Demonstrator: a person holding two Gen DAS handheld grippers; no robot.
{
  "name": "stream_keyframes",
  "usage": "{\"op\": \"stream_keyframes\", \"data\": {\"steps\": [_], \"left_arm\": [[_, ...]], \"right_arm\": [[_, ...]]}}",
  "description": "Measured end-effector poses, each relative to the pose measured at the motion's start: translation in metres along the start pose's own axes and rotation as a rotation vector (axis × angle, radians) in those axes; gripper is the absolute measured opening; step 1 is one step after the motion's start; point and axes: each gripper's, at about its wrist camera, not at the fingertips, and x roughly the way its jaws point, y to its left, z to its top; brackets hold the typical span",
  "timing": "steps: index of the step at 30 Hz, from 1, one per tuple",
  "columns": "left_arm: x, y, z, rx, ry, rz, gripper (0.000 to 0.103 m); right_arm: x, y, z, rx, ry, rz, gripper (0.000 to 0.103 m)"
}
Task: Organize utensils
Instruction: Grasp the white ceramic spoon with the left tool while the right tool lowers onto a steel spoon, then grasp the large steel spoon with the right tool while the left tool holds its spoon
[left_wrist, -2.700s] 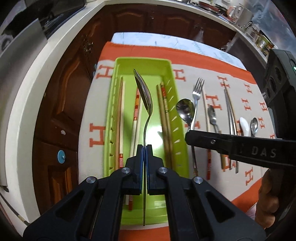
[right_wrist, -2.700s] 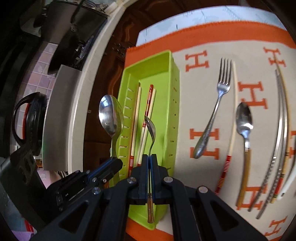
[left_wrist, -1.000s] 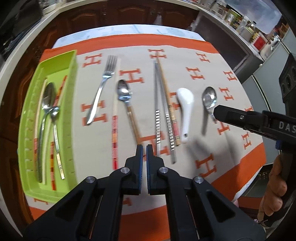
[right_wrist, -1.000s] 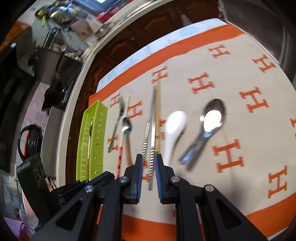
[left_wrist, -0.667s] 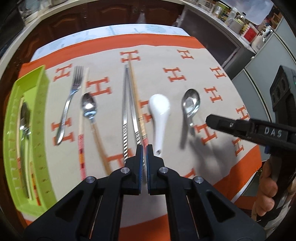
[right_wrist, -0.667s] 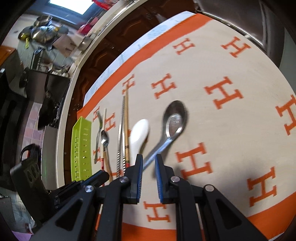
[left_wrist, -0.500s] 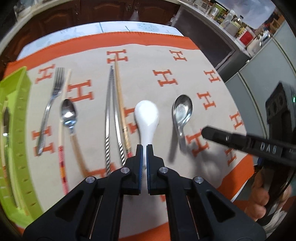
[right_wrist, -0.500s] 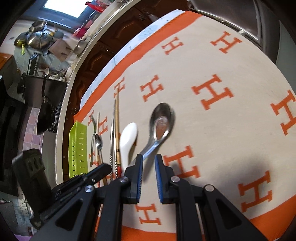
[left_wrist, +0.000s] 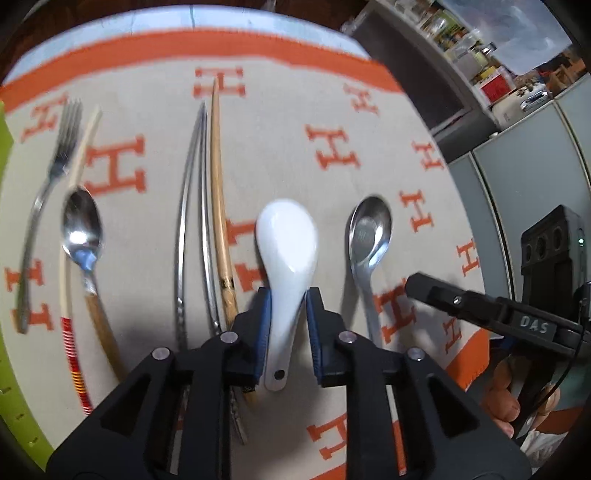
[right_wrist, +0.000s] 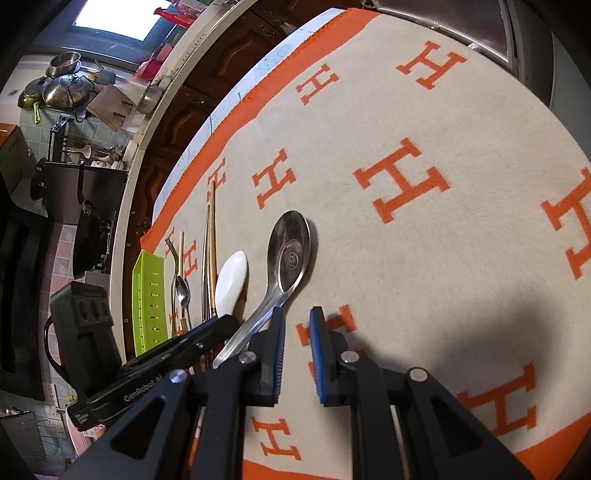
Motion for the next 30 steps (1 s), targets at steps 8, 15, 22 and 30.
{"op": "stream_keyframes", "data": {"steps": [8, 15, 22, 30], "left_arm": [[0.006, 0.004, 0.009, -0.024, -0.015, -0.067, 0.016], [0.008, -0.004, 0.006, -0.015, -0.032, -0.090, 0.013], [-0.007, -0.027, 0.000, 0.075, -0.126, 0.080, 0.009], [-0.057, -0.026, -0.022, 0.123, -0.235, 0.187, 0.004]], "right_arm": [[-0.001, -0.009, 0.001, 0.021, -0.007, -0.007, 0.013], [-0.003, -0.011, 0.000, 0.030, -0.011, -0.006, 0.013], [0.007, -0.015, -0.001, 0.098, 0.046, 0.102, 0.016], [0.025, -0.019, 0.002, 0.195, 0.077, 0.170, 0.026]]}}
